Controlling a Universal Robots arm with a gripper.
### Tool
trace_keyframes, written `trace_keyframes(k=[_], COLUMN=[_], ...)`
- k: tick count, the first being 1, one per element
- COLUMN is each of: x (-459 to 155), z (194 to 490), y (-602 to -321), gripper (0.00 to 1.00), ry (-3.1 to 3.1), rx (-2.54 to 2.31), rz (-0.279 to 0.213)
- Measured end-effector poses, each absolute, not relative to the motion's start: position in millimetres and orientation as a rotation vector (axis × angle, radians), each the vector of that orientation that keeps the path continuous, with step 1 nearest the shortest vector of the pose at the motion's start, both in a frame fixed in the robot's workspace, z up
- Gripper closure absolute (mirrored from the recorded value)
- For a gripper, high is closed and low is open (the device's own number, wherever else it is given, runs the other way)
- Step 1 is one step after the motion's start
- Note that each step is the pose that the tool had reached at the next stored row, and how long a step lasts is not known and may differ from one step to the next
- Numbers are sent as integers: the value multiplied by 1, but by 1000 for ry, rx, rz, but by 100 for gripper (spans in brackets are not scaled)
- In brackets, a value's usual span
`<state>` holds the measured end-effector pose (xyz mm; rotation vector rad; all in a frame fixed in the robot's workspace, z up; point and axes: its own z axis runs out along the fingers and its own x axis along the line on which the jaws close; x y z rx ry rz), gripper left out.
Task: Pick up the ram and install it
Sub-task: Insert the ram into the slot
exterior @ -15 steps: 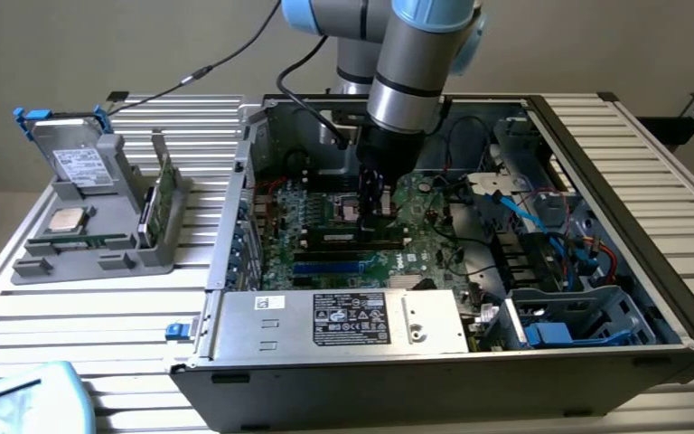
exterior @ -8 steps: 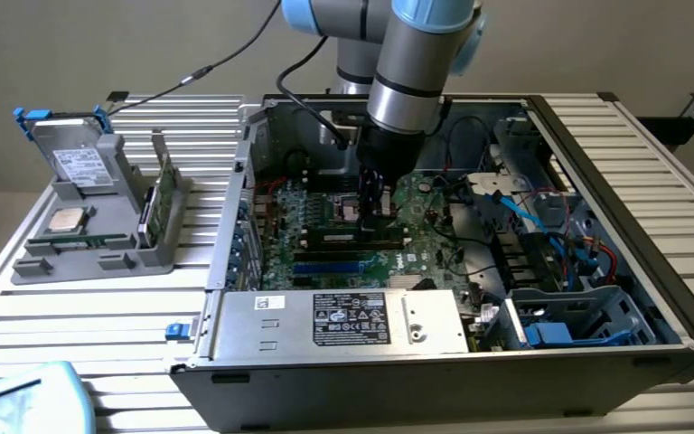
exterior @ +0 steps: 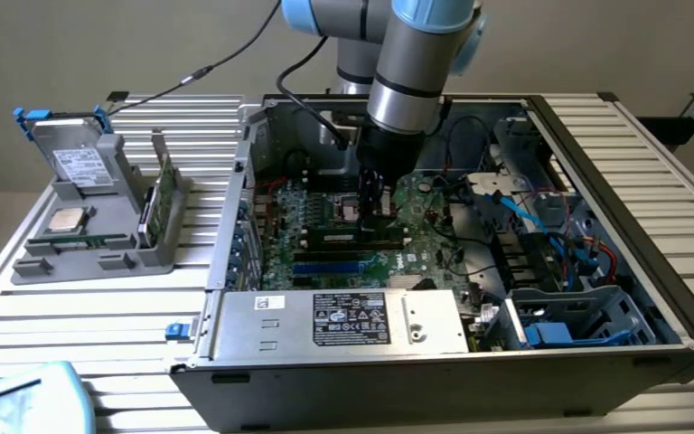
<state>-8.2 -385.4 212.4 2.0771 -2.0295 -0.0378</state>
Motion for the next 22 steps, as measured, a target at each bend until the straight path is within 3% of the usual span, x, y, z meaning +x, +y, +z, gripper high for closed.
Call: trace_keyframes(k=[5, 8, 10, 11, 22], x=[-8, -8, -8, -9, -11], z=[212, 212, 213, 214, 232], y=[-385, -385, -385, -385, -385], gripper=[71, 54, 54, 47, 47], ry=[-2029, -2029, -2029, -2030, -2030], rx=[2077, 2077, 2077, 2077, 2077], rz=[-38, -38, -38, -38, -38])
